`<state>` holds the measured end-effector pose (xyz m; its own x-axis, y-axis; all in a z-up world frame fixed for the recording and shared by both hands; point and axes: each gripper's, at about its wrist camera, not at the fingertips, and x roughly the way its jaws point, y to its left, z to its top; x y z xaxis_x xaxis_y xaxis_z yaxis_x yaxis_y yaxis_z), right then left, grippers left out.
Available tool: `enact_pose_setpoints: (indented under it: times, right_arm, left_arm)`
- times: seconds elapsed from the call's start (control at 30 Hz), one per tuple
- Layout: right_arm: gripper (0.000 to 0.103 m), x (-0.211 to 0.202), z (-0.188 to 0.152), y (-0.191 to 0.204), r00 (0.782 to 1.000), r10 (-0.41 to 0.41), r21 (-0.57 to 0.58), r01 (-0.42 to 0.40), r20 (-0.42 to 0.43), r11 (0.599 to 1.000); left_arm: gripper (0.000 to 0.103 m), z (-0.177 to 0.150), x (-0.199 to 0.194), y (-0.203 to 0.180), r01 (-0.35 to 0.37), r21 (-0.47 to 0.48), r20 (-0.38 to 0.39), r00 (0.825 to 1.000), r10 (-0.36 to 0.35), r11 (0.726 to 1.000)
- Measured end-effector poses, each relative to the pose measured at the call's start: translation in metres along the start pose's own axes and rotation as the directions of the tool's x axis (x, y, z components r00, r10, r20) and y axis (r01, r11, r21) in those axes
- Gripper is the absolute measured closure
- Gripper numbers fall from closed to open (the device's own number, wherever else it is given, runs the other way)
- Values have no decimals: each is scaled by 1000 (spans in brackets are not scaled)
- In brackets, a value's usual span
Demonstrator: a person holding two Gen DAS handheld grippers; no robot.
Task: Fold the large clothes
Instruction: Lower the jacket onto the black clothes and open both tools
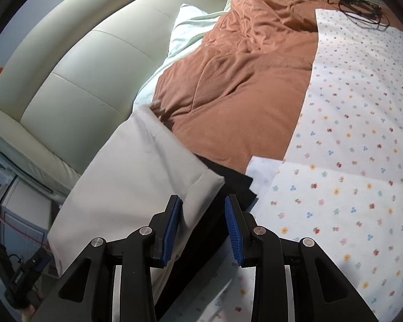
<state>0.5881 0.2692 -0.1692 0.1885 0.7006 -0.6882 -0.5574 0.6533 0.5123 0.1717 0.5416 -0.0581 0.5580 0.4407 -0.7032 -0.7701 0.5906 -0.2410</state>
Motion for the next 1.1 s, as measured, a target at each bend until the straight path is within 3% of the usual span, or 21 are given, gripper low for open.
enact_pose_setpoints:
  times: [0.03,0.13,0.3,0.37,0.5,0.7,1.0,1.03,1.1]
  right_arm:
    - [71,-7,5,1,1000,-3,-7,3,13,1000]
    - [71,-19,16,13,998,-22,-45,25,53,999]
    - [67,-1,18,28,999,43,-72,-43,-9,996]
    - [62,18,12,29,998,27,-89,-32,-59,995]
    - [62,36,2,12,995,0,-74,-7,-104,997]
    - [62,19,-1,5,992,-69,-91,59,-109,994]
    - [59,-40,1,25,993,-70,-145,56,-95,988]
    - [59,-48,0,26,993,-69,-153,54,-93,987]
    - [53,-64,-3,28,994,-66,-170,51,-86,984]
  left_arm:
    - [26,5,2,-2,-19,18,5,1000,19,1000]
    - [49,16,16,-11,-32,72,-15,999,33,997]
    - [55,20,45,-20,-48,121,-52,997,54,991]
    - [59,15,57,-20,-73,136,-82,993,84,988]
    - [59,7,70,-15,-115,141,-139,981,135,983]
    - [59,2,56,-10,-136,122,-184,970,157,983]
    - [58,-13,9,-28,-66,103,-146,986,81,993]
    - [54,-14,2,-31,-52,96,-136,989,65,994]
    - [36,-17,-13,-37,-35,94,-104,994,45,995]
